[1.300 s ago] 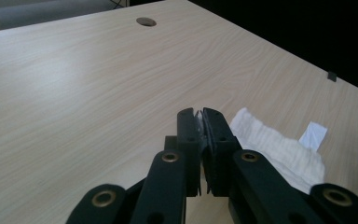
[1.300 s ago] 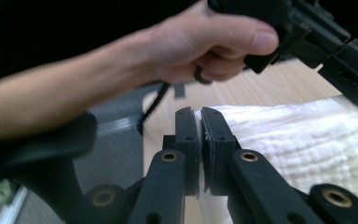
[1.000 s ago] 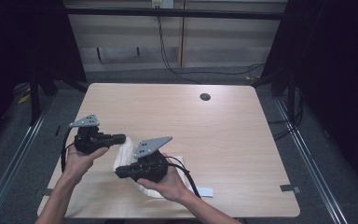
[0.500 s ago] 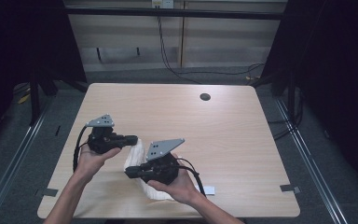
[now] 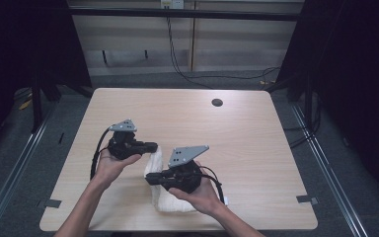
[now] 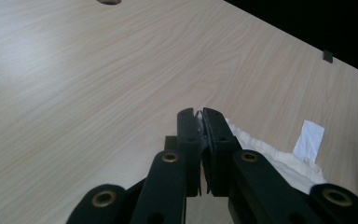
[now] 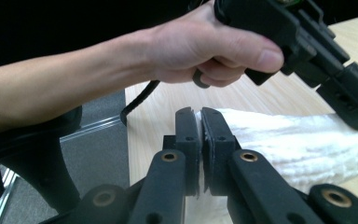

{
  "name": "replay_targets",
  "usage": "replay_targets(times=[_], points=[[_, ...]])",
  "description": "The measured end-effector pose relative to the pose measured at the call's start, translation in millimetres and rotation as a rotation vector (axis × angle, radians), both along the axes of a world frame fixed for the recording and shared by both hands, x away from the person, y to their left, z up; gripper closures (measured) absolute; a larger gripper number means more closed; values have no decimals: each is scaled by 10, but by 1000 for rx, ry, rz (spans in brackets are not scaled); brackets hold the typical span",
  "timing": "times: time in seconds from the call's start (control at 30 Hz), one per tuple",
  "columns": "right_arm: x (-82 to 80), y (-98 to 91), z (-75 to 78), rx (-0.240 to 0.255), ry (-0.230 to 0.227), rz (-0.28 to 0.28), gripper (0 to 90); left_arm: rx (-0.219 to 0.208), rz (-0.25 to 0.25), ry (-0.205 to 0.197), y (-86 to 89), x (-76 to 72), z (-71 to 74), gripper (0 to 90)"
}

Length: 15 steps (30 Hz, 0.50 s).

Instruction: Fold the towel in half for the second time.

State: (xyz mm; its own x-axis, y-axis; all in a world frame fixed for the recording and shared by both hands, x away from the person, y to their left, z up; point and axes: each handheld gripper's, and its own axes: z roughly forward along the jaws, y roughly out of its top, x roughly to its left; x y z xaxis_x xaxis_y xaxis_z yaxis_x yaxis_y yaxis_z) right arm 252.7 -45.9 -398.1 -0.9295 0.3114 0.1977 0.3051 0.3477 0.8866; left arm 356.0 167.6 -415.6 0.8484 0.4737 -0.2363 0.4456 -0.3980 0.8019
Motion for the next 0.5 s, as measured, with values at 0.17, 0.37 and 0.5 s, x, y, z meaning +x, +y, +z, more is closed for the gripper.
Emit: replay_targets(times=[0.17,0.37,0.5], points=[[48,-88,-91,-26,17,-17,865,51,1,26,-135,70,-103,868],[27,-138,-165,-27,29,-20,865,40,-26,41,-213,59,-176,868],[-47,-132,-199,-48,26,-10,865,56,-52,44,-267,4,-203,867]])
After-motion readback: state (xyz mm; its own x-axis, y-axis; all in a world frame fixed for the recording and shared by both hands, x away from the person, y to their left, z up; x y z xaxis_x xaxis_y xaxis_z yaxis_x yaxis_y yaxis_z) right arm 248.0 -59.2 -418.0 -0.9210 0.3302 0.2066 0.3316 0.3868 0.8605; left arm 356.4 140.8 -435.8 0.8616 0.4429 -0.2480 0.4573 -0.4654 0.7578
